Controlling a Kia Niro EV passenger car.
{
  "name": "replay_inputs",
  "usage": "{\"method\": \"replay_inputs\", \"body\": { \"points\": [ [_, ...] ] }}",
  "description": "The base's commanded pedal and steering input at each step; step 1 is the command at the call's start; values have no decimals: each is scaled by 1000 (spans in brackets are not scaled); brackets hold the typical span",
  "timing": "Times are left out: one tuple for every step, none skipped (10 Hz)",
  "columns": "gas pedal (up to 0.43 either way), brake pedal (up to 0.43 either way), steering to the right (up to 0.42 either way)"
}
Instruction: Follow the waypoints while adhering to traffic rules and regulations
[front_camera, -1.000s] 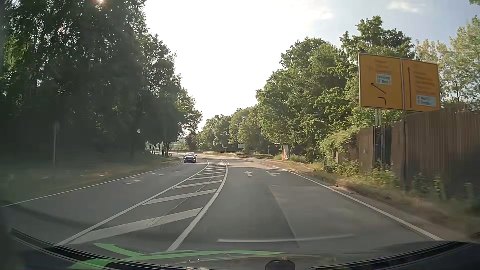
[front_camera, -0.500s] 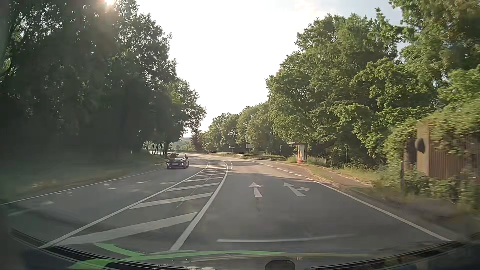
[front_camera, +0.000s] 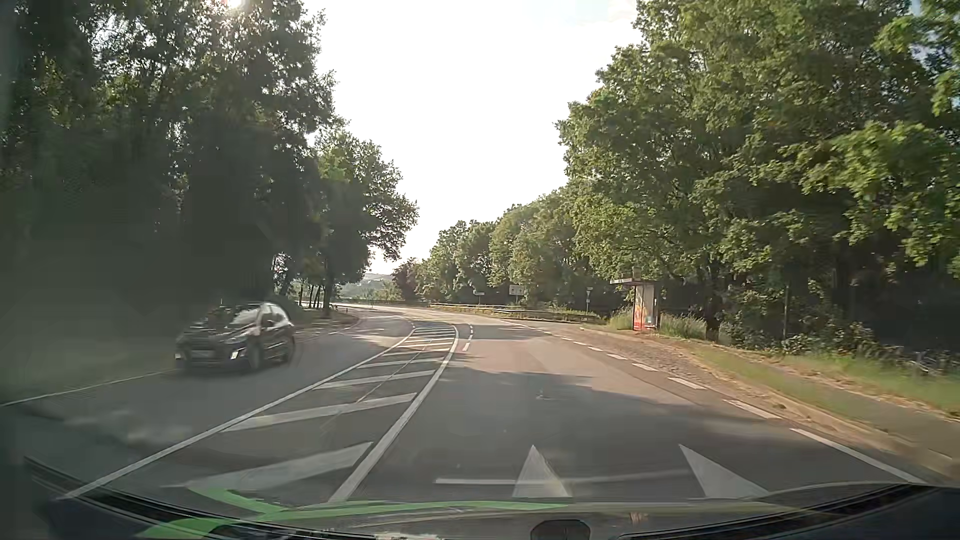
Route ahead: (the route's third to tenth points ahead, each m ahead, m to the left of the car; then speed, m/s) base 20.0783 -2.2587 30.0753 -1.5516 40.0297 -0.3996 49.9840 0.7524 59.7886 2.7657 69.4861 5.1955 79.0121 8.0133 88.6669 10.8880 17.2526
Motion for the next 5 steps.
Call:
{"method": "replay_inputs", "body": {
  "points": [
    [209, 0, -19],
    [209, 0, -19],
    [209, 0, -20],
    [209, 0, -19],
    [177, 0, -19]
  ]
}}
